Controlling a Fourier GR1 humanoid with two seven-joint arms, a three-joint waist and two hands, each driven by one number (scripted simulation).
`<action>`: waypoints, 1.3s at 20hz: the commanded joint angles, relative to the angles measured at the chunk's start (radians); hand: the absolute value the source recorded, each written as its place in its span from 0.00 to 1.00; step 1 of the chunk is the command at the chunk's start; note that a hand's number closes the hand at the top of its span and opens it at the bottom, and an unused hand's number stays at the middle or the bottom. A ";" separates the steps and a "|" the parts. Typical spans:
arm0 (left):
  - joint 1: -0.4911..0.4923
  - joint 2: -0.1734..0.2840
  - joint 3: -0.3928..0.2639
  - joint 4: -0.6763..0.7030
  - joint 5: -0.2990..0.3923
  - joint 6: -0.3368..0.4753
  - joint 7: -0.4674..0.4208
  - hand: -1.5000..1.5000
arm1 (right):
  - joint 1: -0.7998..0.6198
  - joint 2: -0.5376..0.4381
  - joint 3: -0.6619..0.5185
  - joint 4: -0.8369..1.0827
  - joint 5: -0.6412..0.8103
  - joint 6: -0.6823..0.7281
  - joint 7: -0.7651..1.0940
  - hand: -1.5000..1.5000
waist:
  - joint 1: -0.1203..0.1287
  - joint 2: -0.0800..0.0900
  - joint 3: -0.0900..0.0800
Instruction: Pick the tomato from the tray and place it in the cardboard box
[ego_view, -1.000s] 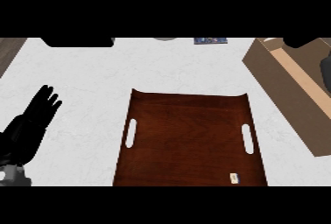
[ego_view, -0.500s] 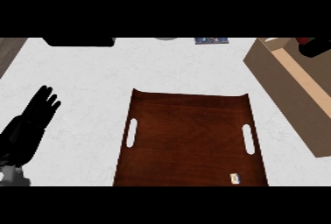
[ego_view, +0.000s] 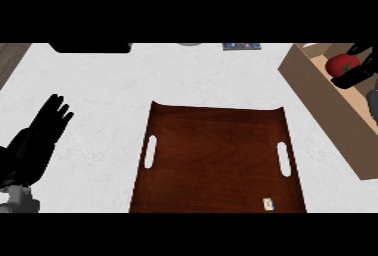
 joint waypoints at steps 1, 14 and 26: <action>-0.002 -0.002 0.008 -0.004 -0.017 0.004 -0.003 0.50 | 0.034 0.000 -0.043 0.080 -0.038 0.004 -0.047 0.00 | -0.001 -0.001 0.000; 0.004 -0.005 0.032 0.054 -0.011 -0.036 -0.049 0.50 | 0.079 0.101 -0.276 -0.099 -0.271 -0.322 -0.223 0.00 | -0.017 -0.004 0.000; -0.031 -0.002 0.051 0.057 -0.022 -0.031 -0.015 0.50 | 0.321 -0.007 -0.516 -0.311 -0.600 -0.169 -0.287 0.00 | -0.020 -0.004 0.000</action>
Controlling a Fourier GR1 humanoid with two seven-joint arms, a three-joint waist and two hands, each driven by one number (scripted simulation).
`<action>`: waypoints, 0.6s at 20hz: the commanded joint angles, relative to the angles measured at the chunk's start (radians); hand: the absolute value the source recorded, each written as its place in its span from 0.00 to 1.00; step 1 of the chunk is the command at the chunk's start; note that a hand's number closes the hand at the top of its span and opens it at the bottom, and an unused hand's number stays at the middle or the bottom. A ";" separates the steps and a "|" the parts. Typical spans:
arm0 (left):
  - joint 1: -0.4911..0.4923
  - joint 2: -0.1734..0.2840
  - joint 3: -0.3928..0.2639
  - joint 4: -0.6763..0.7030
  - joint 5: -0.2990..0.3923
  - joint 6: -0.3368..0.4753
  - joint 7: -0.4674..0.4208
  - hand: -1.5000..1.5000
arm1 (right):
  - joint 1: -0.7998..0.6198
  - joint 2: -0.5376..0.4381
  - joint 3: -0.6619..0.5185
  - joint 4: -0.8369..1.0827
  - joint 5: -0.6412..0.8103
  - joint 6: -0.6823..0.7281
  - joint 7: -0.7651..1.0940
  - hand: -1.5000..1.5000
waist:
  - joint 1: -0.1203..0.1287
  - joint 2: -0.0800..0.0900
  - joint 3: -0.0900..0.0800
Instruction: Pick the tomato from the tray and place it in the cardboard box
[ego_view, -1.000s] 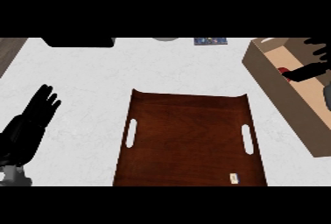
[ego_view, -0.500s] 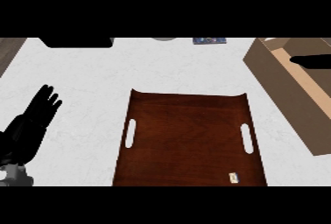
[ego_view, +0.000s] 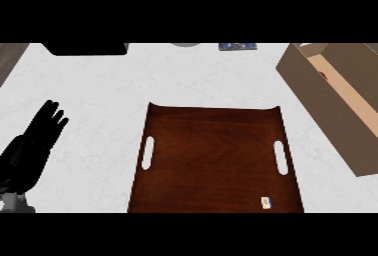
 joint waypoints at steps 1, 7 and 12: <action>0.042 -0.026 -0.011 -0.010 -0.015 -0.011 -0.028 0.50 | 0.088 -0.049 -0.082 -0.055 -0.119 0.068 -0.025 0.00 | 0.005 0.002 0.000; -0.012 -0.017 0.017 0.029 -0.018 -0.017 -0.014 0.50 | 0.170 -0.130 -0.133 -0.030 -0.230 0.171 -0.102 0.00 | 0.009 0.003 0.000; -0.032 -0.033 -0.007 -0.037 -0.042 0.024 0.068 0.50 | 0.252 -0.189 -0.173 0.010 -0.264 0.235 -0.161 0.00 | 0.009 0.003 0.000</action>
